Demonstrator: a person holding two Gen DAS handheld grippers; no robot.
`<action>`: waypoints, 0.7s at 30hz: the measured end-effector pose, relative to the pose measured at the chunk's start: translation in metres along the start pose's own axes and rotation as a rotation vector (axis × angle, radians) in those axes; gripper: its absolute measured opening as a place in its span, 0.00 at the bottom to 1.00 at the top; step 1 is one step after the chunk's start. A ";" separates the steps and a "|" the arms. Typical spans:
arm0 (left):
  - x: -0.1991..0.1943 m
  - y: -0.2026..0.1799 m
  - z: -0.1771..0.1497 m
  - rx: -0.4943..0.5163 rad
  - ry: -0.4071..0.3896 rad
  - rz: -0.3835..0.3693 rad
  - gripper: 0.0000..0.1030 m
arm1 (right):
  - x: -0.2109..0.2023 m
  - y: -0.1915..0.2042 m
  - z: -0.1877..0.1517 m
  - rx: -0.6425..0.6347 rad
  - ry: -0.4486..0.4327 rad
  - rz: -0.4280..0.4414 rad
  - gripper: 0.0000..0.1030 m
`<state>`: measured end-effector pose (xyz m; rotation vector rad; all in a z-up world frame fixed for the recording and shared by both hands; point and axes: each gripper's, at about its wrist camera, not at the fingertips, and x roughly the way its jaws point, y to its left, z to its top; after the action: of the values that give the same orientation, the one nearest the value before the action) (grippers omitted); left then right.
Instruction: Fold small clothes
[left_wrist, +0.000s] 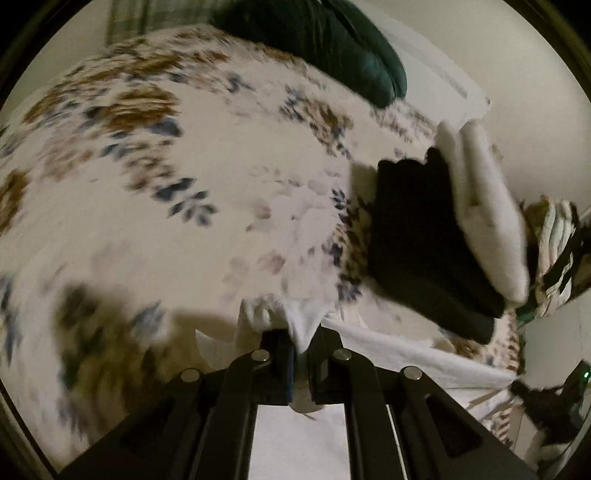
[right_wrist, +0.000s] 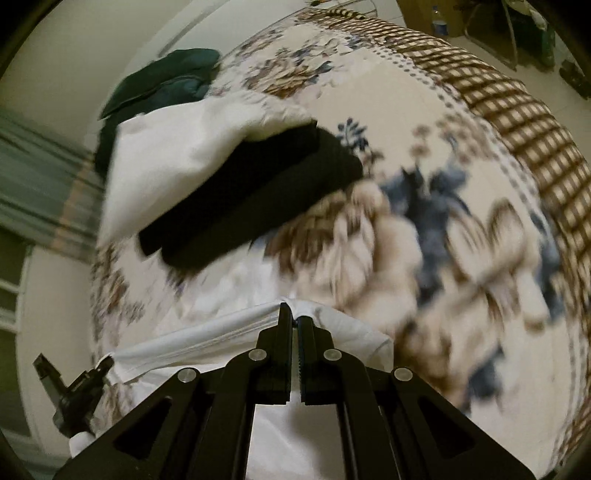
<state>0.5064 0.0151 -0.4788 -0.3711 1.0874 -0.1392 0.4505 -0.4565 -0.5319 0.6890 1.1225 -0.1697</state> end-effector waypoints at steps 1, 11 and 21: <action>0.015 0.000 0.007 0.005 0.021 0.005 0.07 | 0.011 0.001 0.007 0.002 -0.003 -0.012 0.03; -0.027 0.042 -0.045 -0.049 0.078 -0.004 0.88 | 0.019 -0.033 -0.033 0.152 0.098 0.061 0.64; -0.026 0.099 -0.164 -0.426 0.232 0.007 0.88 | 0.016 -0.094 -0.199 0.382 0.306 0.119 0.70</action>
<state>0.3423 0.0774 -0.5598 -0.7465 1.3492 0.0606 0.2614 -0.4105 -0.6359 1.1482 1.3522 -0.1836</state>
